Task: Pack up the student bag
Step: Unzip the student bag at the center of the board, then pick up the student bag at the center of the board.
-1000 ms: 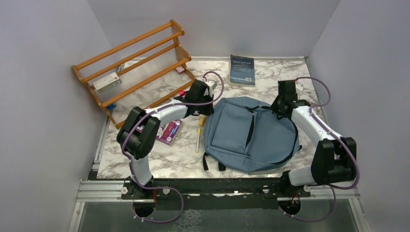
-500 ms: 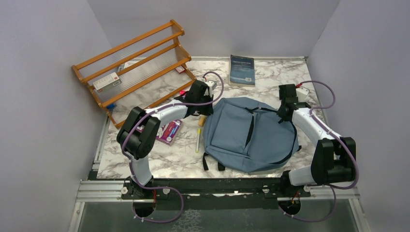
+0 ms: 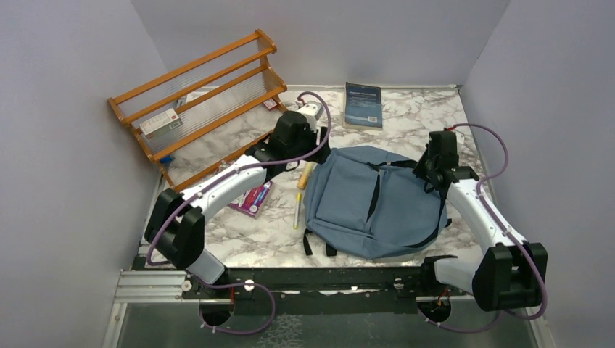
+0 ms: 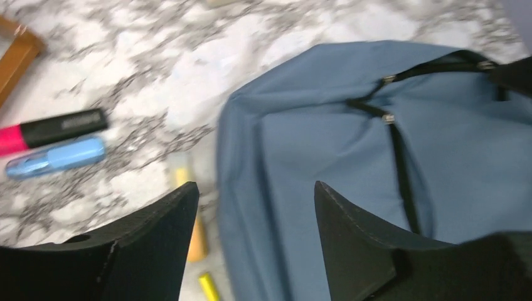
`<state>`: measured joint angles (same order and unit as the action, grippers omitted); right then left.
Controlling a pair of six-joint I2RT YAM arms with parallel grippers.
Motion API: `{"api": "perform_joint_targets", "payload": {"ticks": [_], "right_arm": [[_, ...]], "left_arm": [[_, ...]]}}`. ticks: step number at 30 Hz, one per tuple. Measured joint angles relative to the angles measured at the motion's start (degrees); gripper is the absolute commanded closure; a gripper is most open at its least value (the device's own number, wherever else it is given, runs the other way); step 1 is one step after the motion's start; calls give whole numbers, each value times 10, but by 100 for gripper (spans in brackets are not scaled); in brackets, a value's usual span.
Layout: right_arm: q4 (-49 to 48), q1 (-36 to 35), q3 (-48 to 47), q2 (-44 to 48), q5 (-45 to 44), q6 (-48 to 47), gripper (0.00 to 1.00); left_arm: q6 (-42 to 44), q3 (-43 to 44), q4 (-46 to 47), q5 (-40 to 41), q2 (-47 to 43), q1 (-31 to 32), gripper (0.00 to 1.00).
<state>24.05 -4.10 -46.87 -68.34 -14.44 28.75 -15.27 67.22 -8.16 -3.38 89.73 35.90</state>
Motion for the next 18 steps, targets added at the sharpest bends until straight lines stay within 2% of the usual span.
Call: {"api": "perform_joint_targets", "payload": {"ticks": [5,10,14,18], "right_arm": [[5,1,0,24,18,-3,99],[18,1,0,66,61,6,99],[28,1,1,108,94,18,99],[38,1,1,141,112,29,99]], "left_arm": [[-17,40,7,32,-1,97,27],[-39,91,10,67,86,197,27],[-53,125,3,89,155,225,27],[-62,157,-5,97,199,227,29]]}}
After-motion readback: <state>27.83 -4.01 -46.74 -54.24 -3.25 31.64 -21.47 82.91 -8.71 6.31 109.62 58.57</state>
